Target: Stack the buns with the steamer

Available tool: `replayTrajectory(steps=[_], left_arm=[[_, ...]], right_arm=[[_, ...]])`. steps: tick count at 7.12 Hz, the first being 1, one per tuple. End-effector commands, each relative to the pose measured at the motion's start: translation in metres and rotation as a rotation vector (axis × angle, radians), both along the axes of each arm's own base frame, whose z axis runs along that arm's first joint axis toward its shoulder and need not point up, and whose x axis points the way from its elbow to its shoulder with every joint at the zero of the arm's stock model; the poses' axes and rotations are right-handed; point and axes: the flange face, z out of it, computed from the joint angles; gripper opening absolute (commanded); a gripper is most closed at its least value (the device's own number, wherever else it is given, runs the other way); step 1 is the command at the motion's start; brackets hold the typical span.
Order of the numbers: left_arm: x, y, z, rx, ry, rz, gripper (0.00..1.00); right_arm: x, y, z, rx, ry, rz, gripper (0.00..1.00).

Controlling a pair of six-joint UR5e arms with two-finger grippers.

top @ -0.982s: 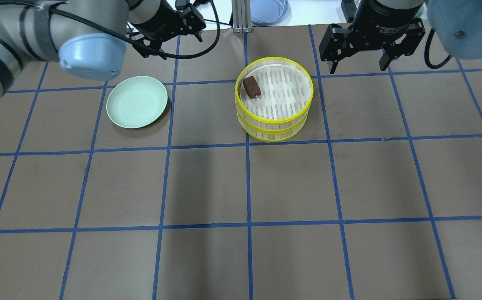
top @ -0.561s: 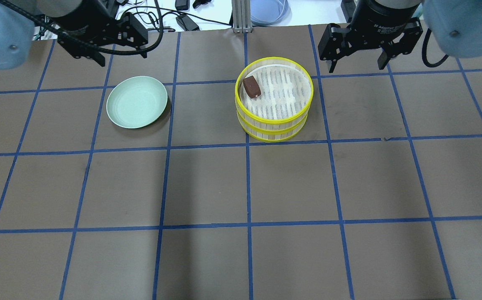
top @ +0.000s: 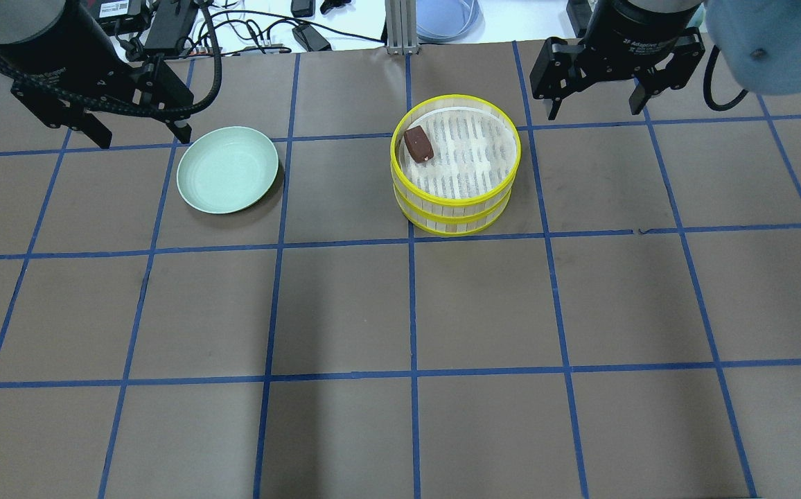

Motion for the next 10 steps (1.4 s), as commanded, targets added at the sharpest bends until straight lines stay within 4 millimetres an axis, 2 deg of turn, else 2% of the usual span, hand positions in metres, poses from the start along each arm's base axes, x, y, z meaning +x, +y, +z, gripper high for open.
replayTrajectory(steps=[1,3,8,10], left_arm=[[0.001,0.004,-0.007,0.029,-0.002,0.002,1.0],[0.008,0.002,-0.008,0.025,0.01,0.012,1.0],[0.004,0.002,-0.01,0.034,0.005,0.015,1.0],[0.01,-0.005,-0.018,0.048,0.011,0.043,1.0]], right_arm=[[0.0,0.0,-0.002,0.003,-0.001,-0.001,1.0],[0.0,0.0,-0.002,0.003,0.0,-0.002,1.0],[0.0,0.001,0.001,-0.003,-0.002,-0.001,1.0],[0.0,0.002,0.002,-0.004,-0.004,-0.001,1.0]])
